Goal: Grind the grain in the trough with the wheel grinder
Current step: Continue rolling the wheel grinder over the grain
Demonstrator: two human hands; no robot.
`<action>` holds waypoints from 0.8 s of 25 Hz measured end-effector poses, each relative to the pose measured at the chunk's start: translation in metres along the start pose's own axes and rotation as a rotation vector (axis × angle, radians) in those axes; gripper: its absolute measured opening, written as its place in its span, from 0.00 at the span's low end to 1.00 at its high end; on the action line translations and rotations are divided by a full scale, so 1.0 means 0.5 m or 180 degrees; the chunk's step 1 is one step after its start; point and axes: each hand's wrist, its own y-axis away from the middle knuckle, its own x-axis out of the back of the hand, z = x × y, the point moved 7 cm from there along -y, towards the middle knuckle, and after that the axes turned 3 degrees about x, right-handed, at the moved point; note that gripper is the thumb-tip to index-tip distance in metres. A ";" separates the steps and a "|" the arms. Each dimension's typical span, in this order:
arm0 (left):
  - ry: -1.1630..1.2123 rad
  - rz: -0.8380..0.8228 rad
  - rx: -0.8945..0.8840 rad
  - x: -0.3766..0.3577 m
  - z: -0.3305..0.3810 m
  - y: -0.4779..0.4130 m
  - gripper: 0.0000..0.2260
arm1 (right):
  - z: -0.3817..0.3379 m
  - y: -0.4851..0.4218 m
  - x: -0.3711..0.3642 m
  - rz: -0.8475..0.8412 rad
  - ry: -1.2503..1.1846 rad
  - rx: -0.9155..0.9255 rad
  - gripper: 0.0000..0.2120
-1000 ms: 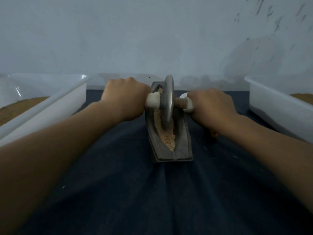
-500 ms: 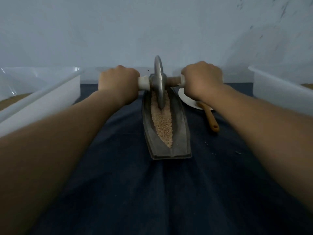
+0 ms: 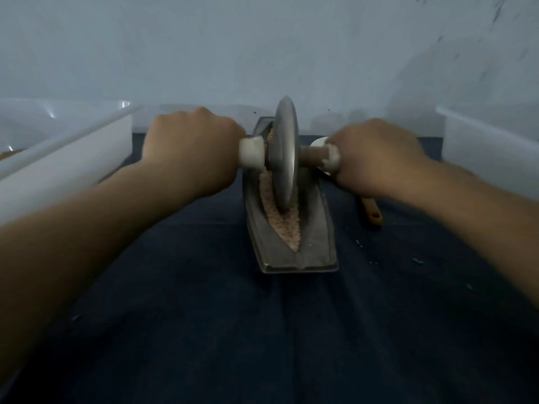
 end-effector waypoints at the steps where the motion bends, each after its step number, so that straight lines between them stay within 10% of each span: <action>1: 0.0021 0.0066 0.0078 -0.012 0.010 -0.027 0.03 | 0.004 -0.036 -0.015 0.0028 -0.0008 -0.0198 0.06; 12: 0.0645 0.0192 -0.0248 0.047 -0.032 0.068 0.03 | -0.012 0.092 0.074 0.0633 0.0426 0.0327 0.16; 20: 0.0337 0.0027 0.0384 -0.040 0.012 -0.089 0.06 | -0.005 -0.106 -0.008 0.0041 -0.0015 -0.0440 0.06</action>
